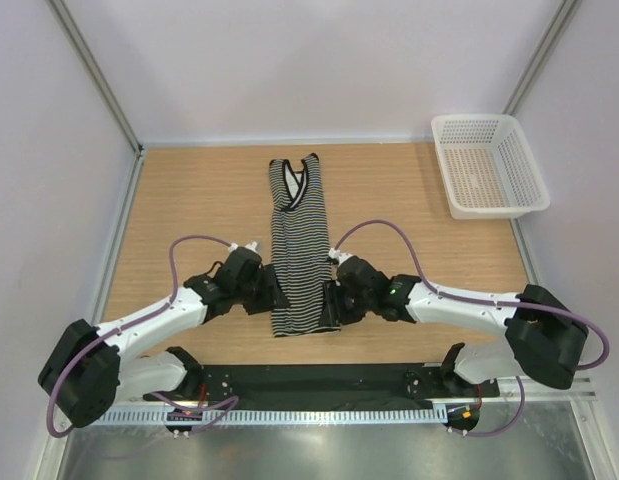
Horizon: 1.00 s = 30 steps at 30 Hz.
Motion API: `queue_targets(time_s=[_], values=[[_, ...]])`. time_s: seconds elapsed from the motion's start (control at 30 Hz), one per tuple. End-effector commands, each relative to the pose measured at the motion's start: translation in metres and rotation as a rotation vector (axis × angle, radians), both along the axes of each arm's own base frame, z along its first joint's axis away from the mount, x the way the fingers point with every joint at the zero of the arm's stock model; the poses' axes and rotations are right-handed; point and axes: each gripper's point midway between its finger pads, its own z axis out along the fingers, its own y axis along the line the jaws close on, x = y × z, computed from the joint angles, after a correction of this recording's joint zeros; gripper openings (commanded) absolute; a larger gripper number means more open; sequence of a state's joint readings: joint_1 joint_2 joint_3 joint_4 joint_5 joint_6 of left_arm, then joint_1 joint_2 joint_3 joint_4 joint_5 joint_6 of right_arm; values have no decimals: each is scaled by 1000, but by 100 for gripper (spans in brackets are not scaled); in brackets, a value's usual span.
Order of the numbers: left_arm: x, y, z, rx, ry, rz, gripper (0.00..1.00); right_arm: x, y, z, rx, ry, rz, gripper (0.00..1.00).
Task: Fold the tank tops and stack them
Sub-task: Fold the tank top
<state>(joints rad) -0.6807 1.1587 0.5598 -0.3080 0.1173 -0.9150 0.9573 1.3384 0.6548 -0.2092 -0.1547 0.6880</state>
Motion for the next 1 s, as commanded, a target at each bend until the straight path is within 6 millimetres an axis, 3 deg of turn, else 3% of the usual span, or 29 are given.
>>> queue_targets(time_s=[0.0,0.07,0.13,0.37,0.53,0.87,0.97], values=[[-7,-1,9,-37,-5,-5,51,13,1,25,19,-69,-25,44],[-13,4,7,-20,10,-3,53,17,-3,26,8,-88,-43,51],[-16,7,6,-13,16,-4,53,20,-10,22,-22,-85,-62,52],[-35,13,-11,-16,87,-8,47,27,-23,-7,-36,-21,-122,43],[-48,10,-27,-71,139,-8,47,21,-16,-19,4,31,-112,43],[-57,8,-32,-109,167,-13,47,10,-9,-21,70,80,-96,44],[-57,8,-31,-114,161,-8,44,12,-9,-16,87,74,-107,50]])
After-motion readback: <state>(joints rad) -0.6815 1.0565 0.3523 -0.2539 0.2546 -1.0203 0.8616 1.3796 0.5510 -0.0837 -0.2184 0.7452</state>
